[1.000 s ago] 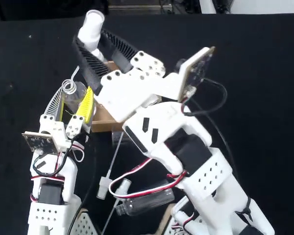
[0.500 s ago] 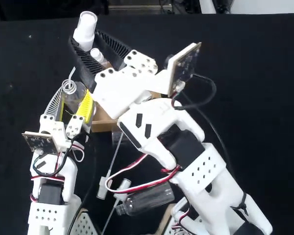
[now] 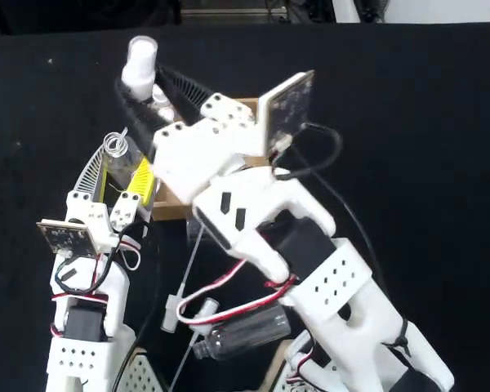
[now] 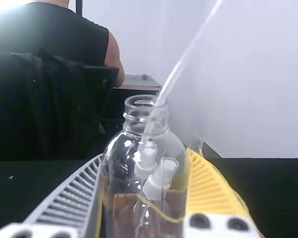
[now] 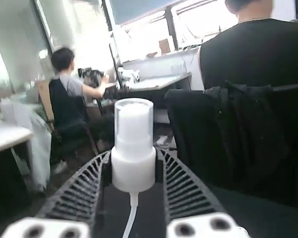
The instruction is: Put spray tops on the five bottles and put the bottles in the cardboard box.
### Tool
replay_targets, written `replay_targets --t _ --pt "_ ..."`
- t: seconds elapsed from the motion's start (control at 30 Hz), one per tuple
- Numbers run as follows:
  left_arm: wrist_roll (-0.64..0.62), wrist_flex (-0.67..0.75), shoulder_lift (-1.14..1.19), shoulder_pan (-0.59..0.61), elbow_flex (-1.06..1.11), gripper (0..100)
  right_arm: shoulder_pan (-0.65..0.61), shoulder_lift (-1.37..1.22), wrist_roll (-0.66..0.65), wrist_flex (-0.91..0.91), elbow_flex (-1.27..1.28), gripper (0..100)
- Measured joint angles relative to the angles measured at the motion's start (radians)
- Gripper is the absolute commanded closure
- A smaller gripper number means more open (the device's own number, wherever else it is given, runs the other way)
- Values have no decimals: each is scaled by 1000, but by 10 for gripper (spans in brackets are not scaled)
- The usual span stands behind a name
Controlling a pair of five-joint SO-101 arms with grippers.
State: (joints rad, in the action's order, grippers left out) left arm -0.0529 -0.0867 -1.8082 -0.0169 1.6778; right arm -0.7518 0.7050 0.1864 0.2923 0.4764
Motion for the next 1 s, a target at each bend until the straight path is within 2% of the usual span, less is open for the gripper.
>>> replay_targets --t 0.13,0.3,0.53,0.83,1.0 --pt "0 0 0 -2 0 949 -78 0 -173 83 0 966" --pt "0 0 2 2 0 949 -144 2 -253 161 -3 796" --pt "0 0 0 -6 0 949 -158 0 -258 244 -9 838" --pt "0 0 0 -5 0 949 -157 2 -258 445 -242 840" --pt "0 0 0 -5 0 949 -31 3 -259 618 -342 840"
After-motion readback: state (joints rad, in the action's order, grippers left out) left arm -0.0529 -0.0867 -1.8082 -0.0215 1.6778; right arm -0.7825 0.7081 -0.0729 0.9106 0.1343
